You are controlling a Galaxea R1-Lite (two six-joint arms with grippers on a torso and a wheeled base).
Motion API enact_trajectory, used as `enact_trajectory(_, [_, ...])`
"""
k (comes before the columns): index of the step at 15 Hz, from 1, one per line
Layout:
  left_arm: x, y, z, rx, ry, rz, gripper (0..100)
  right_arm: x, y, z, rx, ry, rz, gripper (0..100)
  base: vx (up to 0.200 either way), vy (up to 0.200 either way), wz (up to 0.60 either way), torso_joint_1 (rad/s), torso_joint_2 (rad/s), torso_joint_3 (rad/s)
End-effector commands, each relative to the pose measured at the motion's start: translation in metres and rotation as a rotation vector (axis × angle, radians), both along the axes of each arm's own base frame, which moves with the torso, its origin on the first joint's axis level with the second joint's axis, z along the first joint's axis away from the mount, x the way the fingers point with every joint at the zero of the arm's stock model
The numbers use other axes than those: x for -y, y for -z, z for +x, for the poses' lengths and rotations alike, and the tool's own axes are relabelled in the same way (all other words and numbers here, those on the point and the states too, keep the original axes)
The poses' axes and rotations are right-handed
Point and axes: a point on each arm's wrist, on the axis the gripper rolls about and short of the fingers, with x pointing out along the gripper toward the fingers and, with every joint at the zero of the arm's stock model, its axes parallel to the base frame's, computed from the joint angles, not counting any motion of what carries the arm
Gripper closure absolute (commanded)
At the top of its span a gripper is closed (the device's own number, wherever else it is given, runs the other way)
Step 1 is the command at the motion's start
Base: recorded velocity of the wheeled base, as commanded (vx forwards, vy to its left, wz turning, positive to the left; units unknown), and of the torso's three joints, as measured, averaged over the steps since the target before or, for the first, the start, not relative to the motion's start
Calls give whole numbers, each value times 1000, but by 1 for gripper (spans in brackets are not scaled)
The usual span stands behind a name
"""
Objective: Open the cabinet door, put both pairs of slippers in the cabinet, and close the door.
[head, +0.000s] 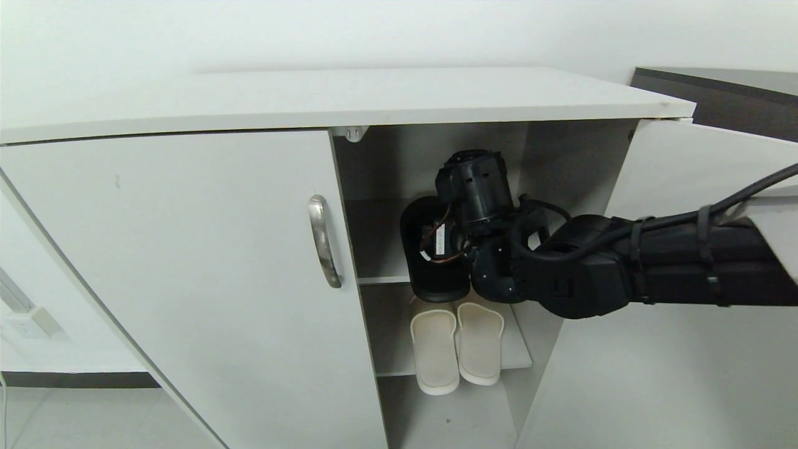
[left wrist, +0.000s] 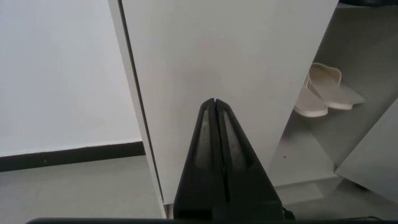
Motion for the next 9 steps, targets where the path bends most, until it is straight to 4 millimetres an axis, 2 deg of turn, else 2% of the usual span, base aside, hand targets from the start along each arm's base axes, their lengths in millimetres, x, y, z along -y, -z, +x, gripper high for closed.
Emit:
enact_trajectory(1, [0, 0, 0, -1, -1, 0, 100, 12, -22, -32, 31, -22, 27, 0, 0, 0, 0, 0, 0, 0])
enact_trajectory(3, [0, 0, 0, -1, -1, 0, 100, 21, -29, -59, 37, -65, 35, 0, 0, 0, 0, 0, 0, 0])
enact_trajectory(5, [0, 0, 0, -1, -1, 0, 100, 32, -24, -88, 26, -125, 33, 0, 0, 0, 0, 0, 0, 0])
enact_trajectory(7, [0, 0, 0, -1, 1, 1, 100, 43, -6, -107, 1, -222, 29, 0, 0, 0, 0, 0, 0, 0])
enact_trajectory(9, [0, 0, 0, -1, -1, 1, 100, 53, 8, -117, -9, -299, 48, 0, 0, 0, 0, 0, 0, 0])
